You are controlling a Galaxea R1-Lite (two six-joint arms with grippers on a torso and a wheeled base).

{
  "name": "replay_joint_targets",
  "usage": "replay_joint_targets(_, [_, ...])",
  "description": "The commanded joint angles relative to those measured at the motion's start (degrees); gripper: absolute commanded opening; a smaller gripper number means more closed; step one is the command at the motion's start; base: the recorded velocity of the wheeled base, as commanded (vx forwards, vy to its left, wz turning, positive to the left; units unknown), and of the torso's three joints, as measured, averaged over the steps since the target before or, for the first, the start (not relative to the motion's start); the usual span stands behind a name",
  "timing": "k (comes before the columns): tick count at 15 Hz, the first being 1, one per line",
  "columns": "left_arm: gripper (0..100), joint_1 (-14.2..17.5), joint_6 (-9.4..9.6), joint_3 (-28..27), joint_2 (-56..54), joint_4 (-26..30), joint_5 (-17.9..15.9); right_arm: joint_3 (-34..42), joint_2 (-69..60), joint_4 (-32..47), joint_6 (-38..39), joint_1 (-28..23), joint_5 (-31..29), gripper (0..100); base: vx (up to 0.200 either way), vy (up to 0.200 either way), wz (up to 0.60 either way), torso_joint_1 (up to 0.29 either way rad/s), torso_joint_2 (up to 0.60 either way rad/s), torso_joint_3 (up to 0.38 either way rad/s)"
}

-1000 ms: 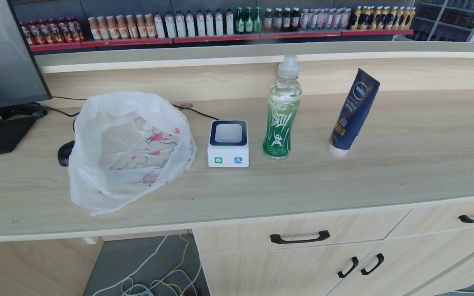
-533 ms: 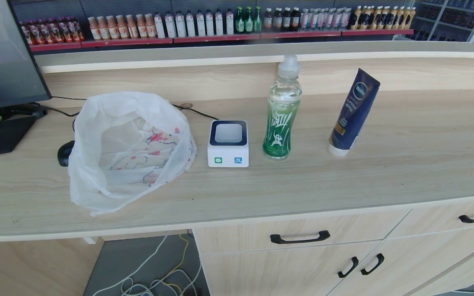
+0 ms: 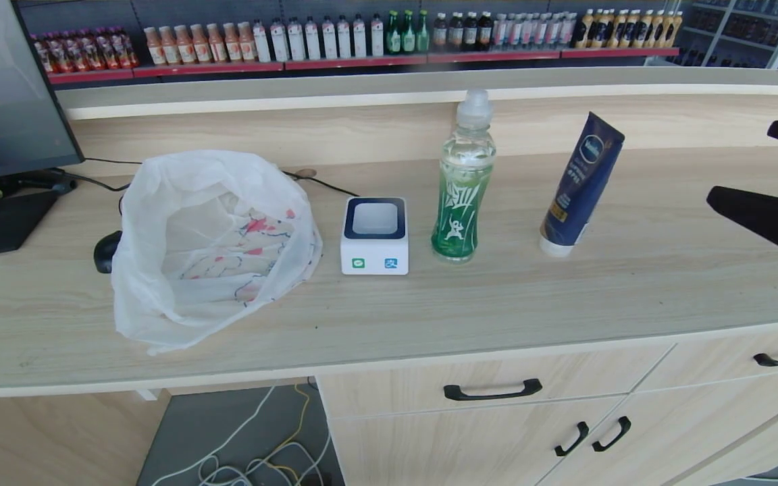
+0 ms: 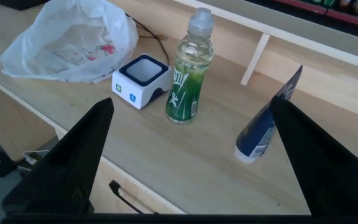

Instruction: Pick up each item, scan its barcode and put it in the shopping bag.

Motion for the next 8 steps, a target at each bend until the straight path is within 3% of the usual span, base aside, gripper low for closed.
replay_joint_targets(1, [100,0.0,-0.04,0.0,0.0,0.0,0.0,-0.6,6.3,-3.8,0.1,6.7,-6.1,100,0.0,0.0,0.0,0.0,0.0,0.0])
replay_joint_targets(8, [100,0.0,-0.04,0.0,0.0,0.0,0.0,-4.5,21.2,-22.4,3.4,13.2,-30.5,100,0.0,0.0,0.0,0.0,0.0,0.0])
